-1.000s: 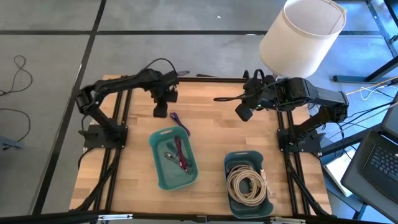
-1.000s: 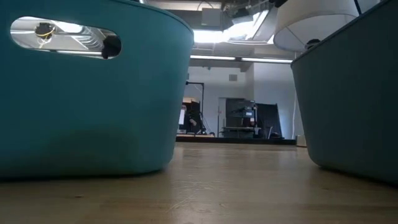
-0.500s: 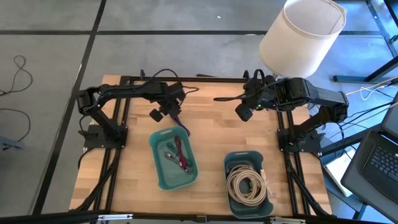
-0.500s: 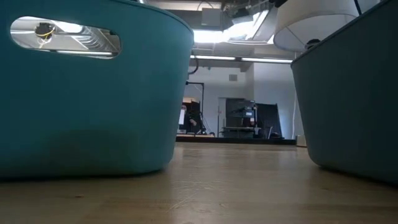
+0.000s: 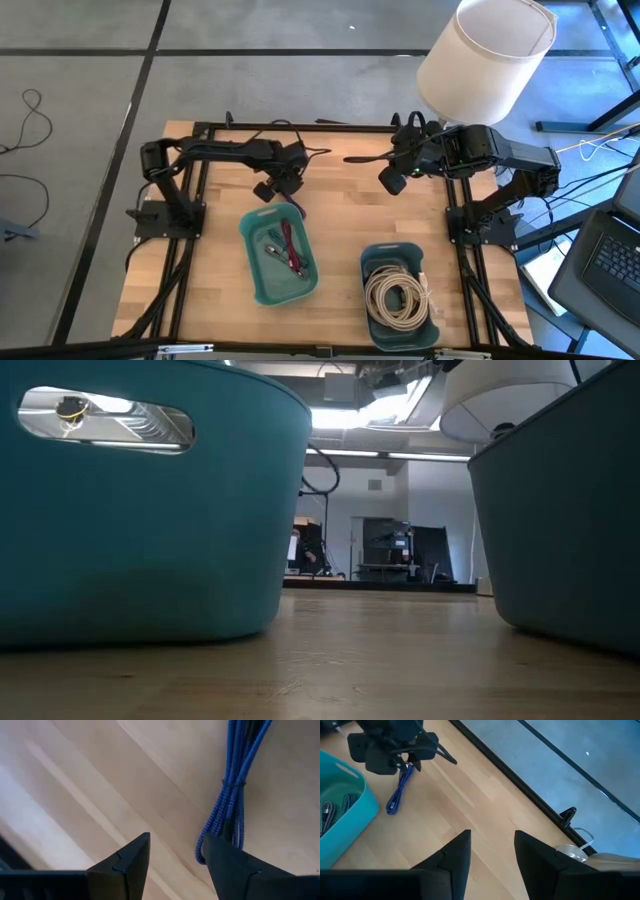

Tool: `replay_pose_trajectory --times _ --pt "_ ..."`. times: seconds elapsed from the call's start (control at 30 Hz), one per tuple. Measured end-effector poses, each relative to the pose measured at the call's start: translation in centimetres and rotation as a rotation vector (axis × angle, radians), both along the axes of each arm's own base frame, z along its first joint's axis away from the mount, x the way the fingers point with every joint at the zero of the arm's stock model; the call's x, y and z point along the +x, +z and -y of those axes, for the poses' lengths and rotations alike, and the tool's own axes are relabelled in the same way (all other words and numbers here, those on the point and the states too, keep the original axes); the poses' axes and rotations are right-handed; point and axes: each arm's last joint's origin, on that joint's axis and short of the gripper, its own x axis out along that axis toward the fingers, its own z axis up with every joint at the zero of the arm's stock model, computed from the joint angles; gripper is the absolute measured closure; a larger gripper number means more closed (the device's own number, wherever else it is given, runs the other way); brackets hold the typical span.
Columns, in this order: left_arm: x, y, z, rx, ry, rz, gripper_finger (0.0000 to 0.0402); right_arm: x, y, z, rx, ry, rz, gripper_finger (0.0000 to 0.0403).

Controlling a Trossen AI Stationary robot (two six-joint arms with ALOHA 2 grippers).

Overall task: Pick and place USB-C Cables
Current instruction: Put the black and violet USB cable into the green bin

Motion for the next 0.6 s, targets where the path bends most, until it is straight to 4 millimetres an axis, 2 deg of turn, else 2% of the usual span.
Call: replay_pose_trajectory --times 0.1,0.37,0.6 --pt "-0.1 -0.7 0.1 -0.029 0.012 -0.039 0.0224 0.0 0.0 0.0 -0.001 0.0 -0.004 0.0249" --pt "-0.8 -0.9 0.7 -0.128 0.05 -0.1 0.0233 -0.1 -0.1 0.0 -0.009 0.017 -0.03 0.0249" --pt "-0.3 -2.2 1.1 -0.173 0.033 -0.129 0.0241 -0.1 -0.1 0.0 -0.012 0.016 -0.029 0.0249"
